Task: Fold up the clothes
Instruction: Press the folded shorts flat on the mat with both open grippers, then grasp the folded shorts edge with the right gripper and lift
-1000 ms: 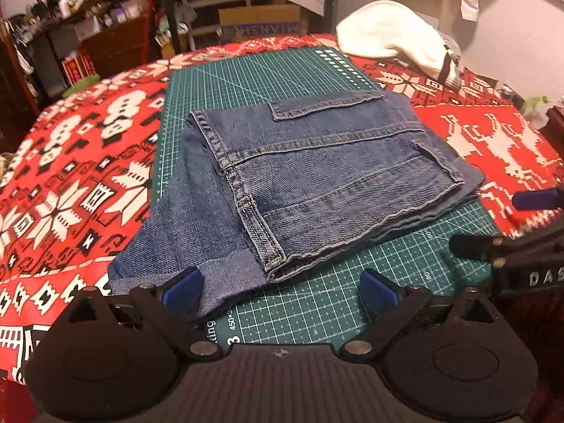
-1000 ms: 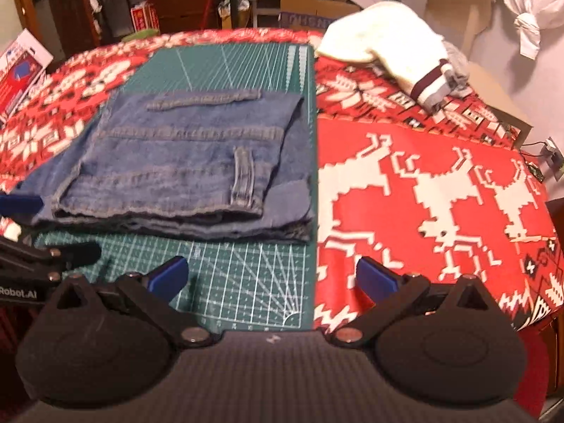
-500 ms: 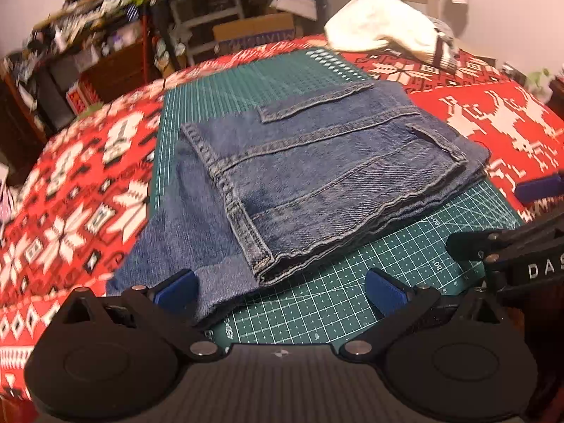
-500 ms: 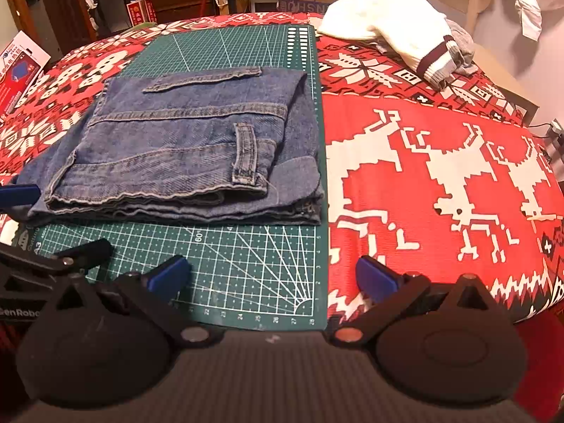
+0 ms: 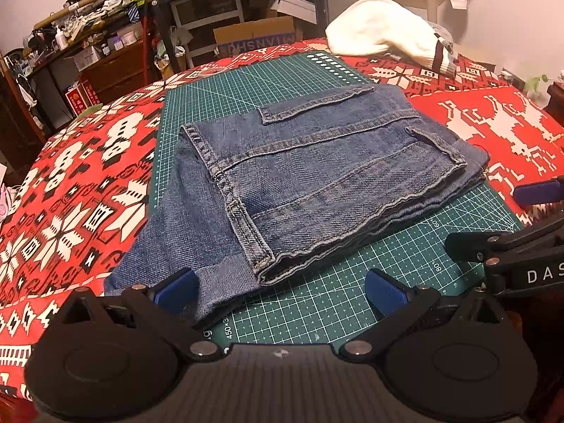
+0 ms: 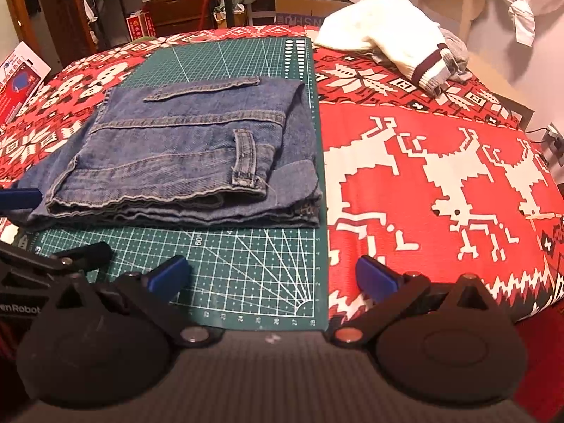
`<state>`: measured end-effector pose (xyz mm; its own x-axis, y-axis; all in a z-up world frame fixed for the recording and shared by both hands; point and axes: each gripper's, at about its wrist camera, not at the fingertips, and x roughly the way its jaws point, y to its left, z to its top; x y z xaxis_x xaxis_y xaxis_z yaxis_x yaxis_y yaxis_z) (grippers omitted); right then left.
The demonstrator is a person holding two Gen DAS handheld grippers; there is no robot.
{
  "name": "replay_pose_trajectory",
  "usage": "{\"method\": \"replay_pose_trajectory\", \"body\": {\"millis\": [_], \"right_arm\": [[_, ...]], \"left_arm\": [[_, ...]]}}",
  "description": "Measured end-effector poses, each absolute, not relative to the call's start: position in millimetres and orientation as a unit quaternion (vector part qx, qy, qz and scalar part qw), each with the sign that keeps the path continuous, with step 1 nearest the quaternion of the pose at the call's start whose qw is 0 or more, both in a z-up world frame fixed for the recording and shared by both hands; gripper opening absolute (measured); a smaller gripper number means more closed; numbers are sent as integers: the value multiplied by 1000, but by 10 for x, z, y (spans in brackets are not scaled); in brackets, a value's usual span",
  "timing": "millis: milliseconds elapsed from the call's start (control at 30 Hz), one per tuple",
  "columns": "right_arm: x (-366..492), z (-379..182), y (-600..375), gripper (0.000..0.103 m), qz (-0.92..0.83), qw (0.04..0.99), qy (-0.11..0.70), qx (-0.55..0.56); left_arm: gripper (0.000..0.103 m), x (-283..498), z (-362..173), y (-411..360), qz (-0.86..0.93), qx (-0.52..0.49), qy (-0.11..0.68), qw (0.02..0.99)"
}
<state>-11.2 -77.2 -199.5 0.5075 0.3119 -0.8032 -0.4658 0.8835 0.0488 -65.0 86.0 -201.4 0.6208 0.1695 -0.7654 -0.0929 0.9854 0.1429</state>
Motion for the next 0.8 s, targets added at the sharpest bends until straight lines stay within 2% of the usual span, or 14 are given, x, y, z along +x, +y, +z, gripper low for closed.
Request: {"method": "replay_pose_trajectory", "body": {"millis": [33,133,200,367,433,567,700,800], "right_arm": [[-112,-1995,-770,102,225,864,443,-87],[-109,-1934,-802,100,229,861,447,-75],[-138,-1805,-876,100,241,867,433,-54],[-108,-1524,-1003,99,262,877,400,-38],[-29,-1466,-1037,92,266,878,397,-32],[175,-1458,-1054,85,277,871,405,-14],[358,-1488,-1058,61,288,865,411,8],[507,-1540,-1042,51,285,864,415,13]], "left_arm": [[103,-649,-2012,860,73,44,429,899],[93,-663,-1968,866,72,44,429,899],[90,-703,-1878,904,58,31,423,904],[90,-822,-1587,1140,45,-41,394,917],[90,-832,-1510,1278,44,-75,385,919],[90,-829,-1472,1555,53,-118,375,918],[90,-865,-1458,1791,86,-116,351,925],[90,-862,-1413,1929,129,-74,330,932]]}}
